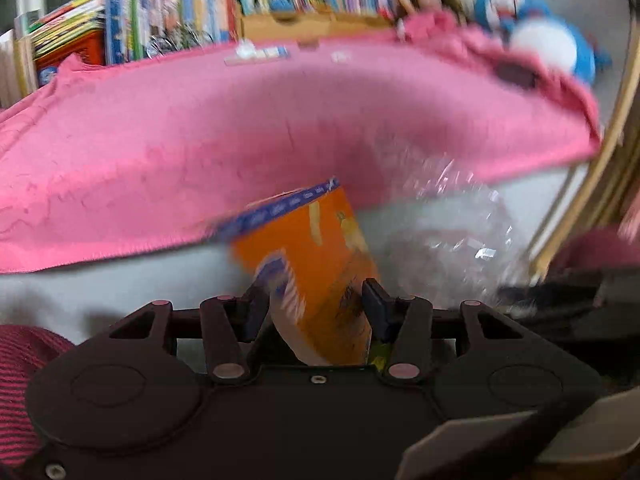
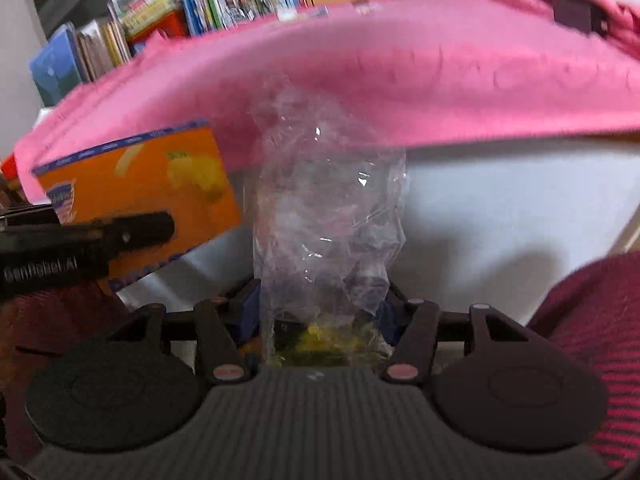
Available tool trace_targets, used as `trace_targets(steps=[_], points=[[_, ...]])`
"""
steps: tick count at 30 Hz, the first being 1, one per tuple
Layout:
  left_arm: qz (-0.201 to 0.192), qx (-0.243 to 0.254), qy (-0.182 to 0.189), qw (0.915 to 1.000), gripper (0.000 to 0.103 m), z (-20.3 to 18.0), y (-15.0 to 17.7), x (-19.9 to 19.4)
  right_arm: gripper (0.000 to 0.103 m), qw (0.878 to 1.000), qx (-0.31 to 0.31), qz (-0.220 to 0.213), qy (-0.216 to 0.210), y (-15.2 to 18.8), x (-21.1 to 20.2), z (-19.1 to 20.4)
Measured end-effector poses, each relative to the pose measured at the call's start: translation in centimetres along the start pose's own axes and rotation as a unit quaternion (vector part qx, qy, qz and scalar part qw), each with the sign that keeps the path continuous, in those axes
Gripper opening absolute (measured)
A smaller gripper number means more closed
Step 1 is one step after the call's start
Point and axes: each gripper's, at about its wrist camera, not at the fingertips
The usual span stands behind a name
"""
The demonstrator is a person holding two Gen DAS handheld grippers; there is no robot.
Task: Collect trash
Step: 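Lower the box and plastic bag into the bin and open both tools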
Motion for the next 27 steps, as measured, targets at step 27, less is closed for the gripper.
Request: trace_targets(steps=[27], points=[[0.071, 0.034, -0.008, 0.9969, 0.067, -0.8, 1.6, 7.2, 0.088, 0.997, 0.042, 0.056, 0.030, 0.1, 4.8, -0.4]])
Point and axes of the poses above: each gripper's, at about its wrist camera, not at the fingertips, and x roughly the way its jaws point, z to its left, y to its underside, and after that the axes turned 4 degrees about -y, right-handed
